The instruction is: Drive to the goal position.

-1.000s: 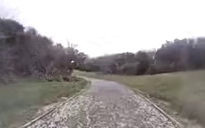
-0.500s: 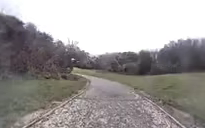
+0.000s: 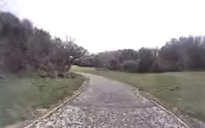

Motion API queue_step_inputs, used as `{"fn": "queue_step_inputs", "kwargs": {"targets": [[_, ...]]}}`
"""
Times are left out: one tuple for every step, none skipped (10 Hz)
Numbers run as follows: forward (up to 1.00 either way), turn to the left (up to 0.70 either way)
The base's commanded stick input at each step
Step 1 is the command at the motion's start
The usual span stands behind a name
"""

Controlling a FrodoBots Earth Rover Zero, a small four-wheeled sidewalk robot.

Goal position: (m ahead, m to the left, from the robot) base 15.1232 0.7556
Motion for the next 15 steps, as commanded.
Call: {"fn": "queue_step_inputs", "kwargs": {"targets": [[0.85, 0.00], [0.85, 0.00], [0.85, 0.00], [0.85, 0.00], [0.85, 0.00], [0.85, 0.00], [0.85, 0.00], [0.85, 0.00], [0.85, 0.00], [0.85, 0.00], [0.85, 0.00], [0.85, 0.12], [0.85, 0.27], [0.85, 0.27], [0.85, 0.16]]}}
